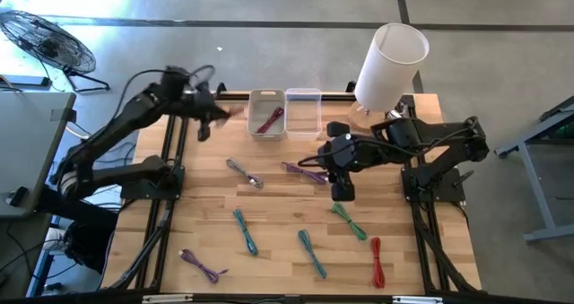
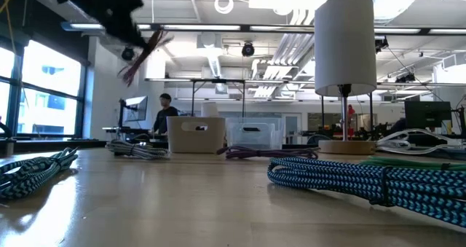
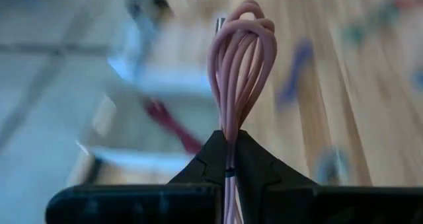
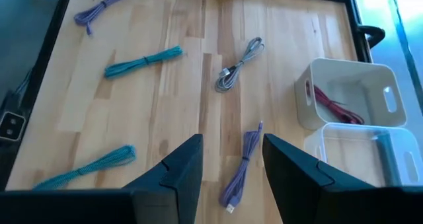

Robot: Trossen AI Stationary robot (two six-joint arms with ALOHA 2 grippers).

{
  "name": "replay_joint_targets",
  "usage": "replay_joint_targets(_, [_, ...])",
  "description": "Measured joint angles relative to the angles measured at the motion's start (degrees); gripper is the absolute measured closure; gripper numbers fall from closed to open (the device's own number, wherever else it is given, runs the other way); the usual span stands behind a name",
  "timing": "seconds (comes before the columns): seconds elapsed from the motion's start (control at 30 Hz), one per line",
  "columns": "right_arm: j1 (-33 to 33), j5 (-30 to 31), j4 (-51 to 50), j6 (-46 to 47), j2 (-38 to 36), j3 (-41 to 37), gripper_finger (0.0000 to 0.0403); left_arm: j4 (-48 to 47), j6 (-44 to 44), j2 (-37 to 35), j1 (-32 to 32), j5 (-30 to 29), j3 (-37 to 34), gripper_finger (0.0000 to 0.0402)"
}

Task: Pick & Place USB Port
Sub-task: Put the light pink USB cable into the transparent bin

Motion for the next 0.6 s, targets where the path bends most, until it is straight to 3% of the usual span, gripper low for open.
replay_joint_targets(0.17, [0.0, 2.11, -0.64, -1.64, 0.0, 0.0, 0.0254, 20.2, -15.65, -5.06, 0.02, 4.0, 0.0, 0.0394])
replay_joint_targets(0.37, [-0.02, 8.58, 0.07, -5.07, 0.0, 0.0, 0.0254, 41.99, -29.86, -5.13, -3.59, 1.51, 0.0, 0.0394])
replay_joint_targets(0.47, [-0.24, 11.17, 4.58, -9.13, -0.27, -0.01, 0.0254, 54.12, -38.43, -4.53, -7.11, -0.92, -0.04, 0.0394])
replay_joint_targets(0.6, [-0.6, 13.23, 16.62, -14.62, -1.72, -0.04, 0.0254, 66.86, -42.37, -4.1, -11.27, -2.42, 0.09, 0.0394])
